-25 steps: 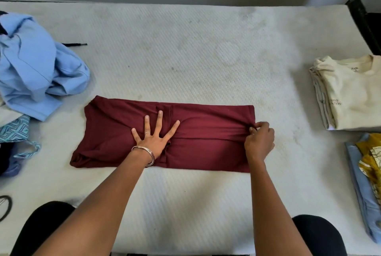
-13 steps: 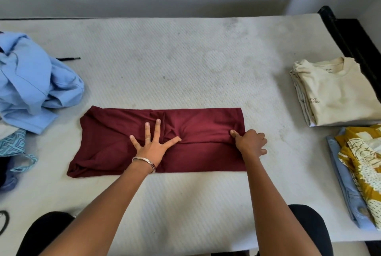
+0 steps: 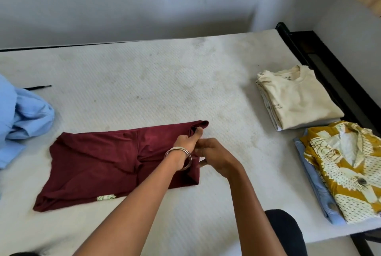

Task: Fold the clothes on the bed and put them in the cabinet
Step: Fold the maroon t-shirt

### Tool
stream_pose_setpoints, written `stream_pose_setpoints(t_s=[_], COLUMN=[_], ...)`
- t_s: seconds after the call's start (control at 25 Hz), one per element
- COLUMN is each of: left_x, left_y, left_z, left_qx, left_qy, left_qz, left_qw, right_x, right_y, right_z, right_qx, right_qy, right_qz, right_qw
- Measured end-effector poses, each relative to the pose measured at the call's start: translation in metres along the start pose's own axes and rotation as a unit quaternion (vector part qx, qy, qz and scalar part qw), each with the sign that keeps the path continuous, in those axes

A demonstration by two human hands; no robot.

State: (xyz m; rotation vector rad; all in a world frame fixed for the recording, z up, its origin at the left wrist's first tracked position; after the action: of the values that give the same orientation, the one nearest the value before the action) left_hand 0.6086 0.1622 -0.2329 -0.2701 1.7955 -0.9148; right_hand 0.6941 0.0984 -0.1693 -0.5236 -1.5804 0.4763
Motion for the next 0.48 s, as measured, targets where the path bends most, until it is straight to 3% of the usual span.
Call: stream_pose_setpoints(t_s=[0.08, 0.2, 0.28, 0.36, 0.48], left_x=[0.013, 0.013, -0.002, -0.019, -0.026], left_y=[0.014, 0.015, -0.003, -0.026, -0.060], left_z=[-0.015, -0.051, -0.073, -0.102, -0.175], left_qx=[-0.036, -0.108, -0.107, -0.099, -0.147], left_qy=[0.001, 0.015, -0.019, -0.064, -0.123], left_qz=[-0.003, 0.042, 0.079, 0.125, 0.201], left_qw=[0.999, 0.993, 0.991, 0.985, 0.961], right_x=[-0.013, -0.037, -0.039, -0.030, -0.012], right_y=[-0.013, -0.017, -0.014, -0.009, 0.004], right_z=[-0.003, -0.030, -0.030, -0.013, 0.025], right_qx=[0.039, -0.095, -0.152, -0.156, -0.143], right_qy=[0.053, 0.095, 0.095, 0.097, 0.082], right_qz=[0.015, 0.064, 0.064, 0.052, 0.038], right_qw=[0.998, 0.989, 0.982, 0.982, 0.986])
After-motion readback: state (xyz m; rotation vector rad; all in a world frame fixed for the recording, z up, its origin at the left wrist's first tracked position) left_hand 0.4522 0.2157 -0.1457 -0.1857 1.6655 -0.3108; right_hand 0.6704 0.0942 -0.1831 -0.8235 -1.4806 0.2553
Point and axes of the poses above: each hand's wrist, its own y-axis towards the middle knuckle, its own z-axis out of the palm, x = y × z, the point moved 9 cm from there along y, towards the middle knuckle, and after that the axes turned 2 degrees about z, right-handed, at the moved point
